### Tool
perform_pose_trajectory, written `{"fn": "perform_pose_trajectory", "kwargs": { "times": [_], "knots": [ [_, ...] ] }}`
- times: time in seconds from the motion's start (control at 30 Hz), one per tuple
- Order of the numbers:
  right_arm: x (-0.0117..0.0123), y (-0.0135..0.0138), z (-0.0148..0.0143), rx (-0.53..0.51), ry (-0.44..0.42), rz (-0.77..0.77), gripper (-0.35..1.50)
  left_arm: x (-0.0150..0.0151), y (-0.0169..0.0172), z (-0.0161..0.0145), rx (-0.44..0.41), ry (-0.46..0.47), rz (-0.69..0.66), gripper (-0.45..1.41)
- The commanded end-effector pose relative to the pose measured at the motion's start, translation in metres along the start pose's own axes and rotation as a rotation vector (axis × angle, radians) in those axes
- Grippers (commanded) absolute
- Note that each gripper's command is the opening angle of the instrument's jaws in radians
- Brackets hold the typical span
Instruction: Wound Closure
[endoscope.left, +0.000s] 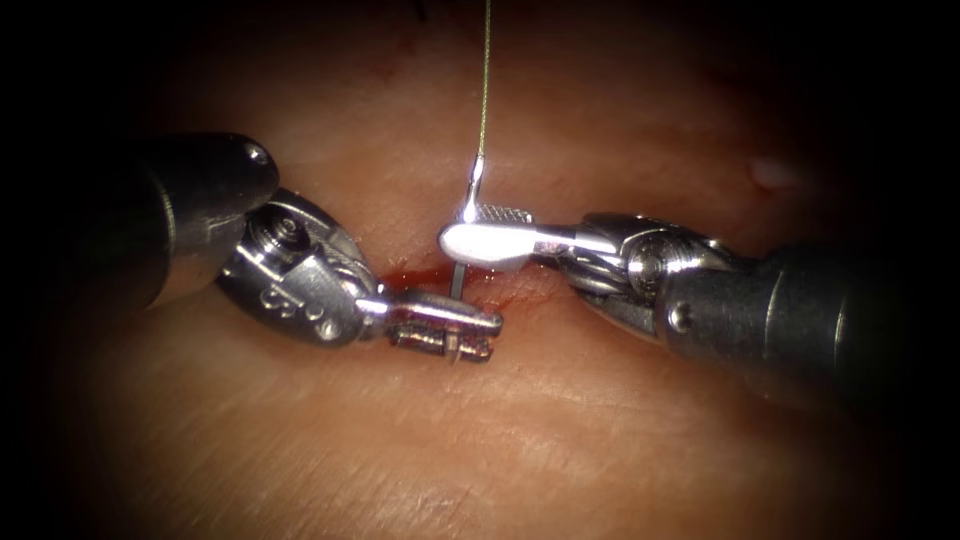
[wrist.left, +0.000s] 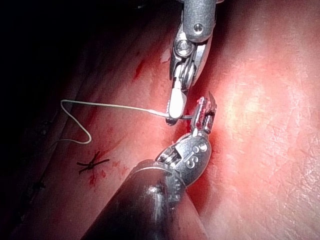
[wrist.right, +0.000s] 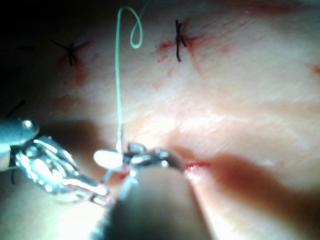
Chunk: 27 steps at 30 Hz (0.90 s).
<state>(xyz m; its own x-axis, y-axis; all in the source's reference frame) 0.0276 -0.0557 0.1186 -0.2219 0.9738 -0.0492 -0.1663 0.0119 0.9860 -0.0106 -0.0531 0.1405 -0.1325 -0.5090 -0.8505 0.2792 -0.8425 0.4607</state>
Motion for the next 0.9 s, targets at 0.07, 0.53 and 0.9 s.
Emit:
{"fn": "perform_pose_trajectory", "kwargs": {
  "times": [0.07, 0.53, 0.9],
  "knots": [
    [0.0002, 0.0003, 0.0008, 0.002, 0.000, -0.002, 0.69, -0.0007, -0.0001, 0.0004, -0.001, 0.002, 0.003, -0.45],
    [-0.0002, 0.0003, 0.0016, 0.009, -0.004, 0.008, 0.57, -0.0005, -0.0001, 0.0006, -0.001, 0.003, 0.002, -0.45],
    [-0.0002, 0.0003, 0.0017, 0.024, -0.017, 0.013, -0.25, -0.0005, -0.0001, 0.0006, -0.003, 0.005, 0.002, -0.45]
  ]
}}
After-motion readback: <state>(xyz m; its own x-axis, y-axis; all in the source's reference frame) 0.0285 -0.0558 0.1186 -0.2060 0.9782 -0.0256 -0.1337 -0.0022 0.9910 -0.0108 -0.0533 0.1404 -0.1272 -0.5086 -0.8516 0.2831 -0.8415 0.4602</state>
